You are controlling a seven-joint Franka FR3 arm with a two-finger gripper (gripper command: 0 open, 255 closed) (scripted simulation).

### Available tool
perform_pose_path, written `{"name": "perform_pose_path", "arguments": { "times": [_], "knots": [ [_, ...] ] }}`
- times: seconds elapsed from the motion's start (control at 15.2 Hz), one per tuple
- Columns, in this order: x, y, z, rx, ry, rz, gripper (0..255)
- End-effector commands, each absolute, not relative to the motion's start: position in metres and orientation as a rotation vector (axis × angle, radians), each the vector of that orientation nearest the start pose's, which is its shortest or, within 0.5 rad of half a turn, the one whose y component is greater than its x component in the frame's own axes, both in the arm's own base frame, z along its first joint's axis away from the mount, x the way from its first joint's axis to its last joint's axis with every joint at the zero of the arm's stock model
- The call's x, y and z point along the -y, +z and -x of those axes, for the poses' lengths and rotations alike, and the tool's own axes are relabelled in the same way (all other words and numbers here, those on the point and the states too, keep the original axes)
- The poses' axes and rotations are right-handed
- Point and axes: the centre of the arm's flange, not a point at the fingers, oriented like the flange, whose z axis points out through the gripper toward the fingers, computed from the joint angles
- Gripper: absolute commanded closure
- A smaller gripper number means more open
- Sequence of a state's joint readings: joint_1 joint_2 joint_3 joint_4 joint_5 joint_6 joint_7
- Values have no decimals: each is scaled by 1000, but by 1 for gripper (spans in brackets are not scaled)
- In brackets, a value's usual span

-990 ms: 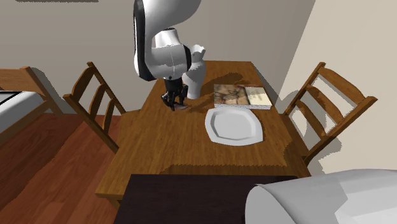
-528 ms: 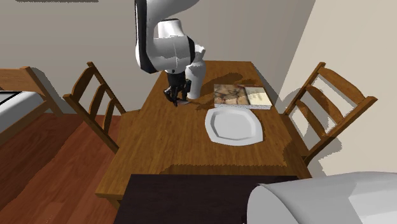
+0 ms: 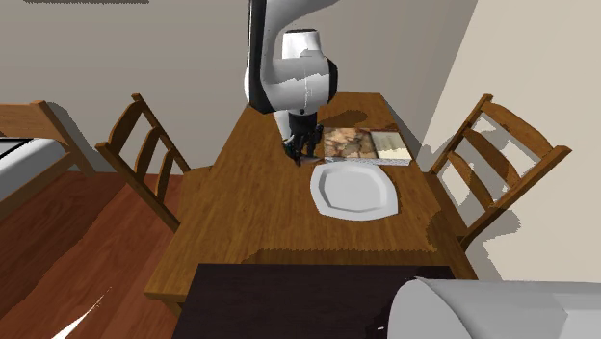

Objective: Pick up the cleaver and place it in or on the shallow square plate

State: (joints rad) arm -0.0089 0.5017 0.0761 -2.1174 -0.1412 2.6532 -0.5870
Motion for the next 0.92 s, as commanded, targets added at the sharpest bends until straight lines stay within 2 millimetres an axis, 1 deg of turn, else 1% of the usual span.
{"name": "perform_pose_path", "arguments": {
  "times": [0.0,0.59,0.66,0.86],
  "knots": [
    [-18,177,-571,1194,-45,2949,255],
    [97,182,-540,1194,-45,2949,255],
    [120,183,-534,1194,-45,2949,255],
    [120,167,-534,1194,-45,2949,255]
  ]
}}
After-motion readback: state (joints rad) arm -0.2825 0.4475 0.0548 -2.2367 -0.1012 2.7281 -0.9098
